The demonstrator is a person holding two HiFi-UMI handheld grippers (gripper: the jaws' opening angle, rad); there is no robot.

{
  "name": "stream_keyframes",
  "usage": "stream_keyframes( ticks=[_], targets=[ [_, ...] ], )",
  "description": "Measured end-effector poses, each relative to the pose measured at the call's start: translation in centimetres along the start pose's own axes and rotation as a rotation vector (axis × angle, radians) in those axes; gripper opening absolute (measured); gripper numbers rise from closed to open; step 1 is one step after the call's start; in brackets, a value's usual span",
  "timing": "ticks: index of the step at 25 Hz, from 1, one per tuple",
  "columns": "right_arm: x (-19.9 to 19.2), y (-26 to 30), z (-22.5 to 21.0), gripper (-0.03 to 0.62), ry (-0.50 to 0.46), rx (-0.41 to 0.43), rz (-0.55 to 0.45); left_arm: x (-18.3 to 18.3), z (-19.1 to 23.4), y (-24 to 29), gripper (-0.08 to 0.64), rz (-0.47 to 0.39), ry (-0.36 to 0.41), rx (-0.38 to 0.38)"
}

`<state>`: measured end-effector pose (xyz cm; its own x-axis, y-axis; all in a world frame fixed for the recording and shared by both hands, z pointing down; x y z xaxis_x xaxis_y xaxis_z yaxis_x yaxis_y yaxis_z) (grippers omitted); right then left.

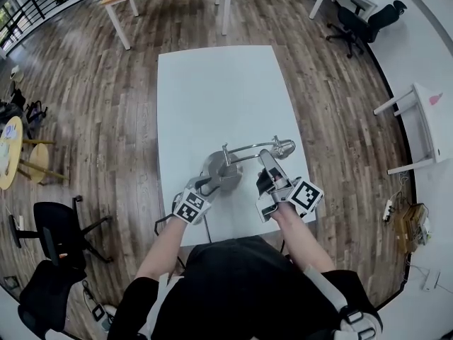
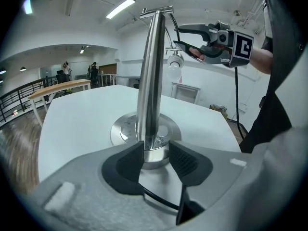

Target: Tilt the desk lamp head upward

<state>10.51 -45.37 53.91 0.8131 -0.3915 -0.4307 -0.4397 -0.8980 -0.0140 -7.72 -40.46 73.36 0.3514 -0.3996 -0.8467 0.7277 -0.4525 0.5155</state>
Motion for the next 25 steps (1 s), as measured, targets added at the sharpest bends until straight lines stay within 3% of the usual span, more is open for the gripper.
stream_keyframes(
  ticks=[12, 20, 25],
  targets=[
    [0.2, 1.1, 3.2, 0.098, -0.189, 0.065, 0.073, -0.1, 0.6, 0.1, 0.150, 0.007, -0.002, 0.025],
    [-0.2, 1.4, 5.7, 0.093, -0.485, 0.097, 0.140, -0.1, 0.5, 0.3, 0.152, 0.015, 0.001, 0.036],
    [-0.6, 1.8, 7.0, 0.087, -0.576, 0.119, 0.162, 0.1, 0.4, 0.3, 0.152, 0.025, 0.000, 0.036]
  ],
)
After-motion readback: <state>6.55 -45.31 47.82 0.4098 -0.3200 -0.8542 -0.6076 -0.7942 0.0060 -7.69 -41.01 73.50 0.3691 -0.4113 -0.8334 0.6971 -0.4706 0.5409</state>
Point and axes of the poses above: the fingertips, and each gripper's own axes: y forward along the fingers, z to its left, x out of its top, the point moved 4 cm from there along -y, backward along the fingers, and after that the axes turned 8 degrees about -z, right-handed, at the moved point
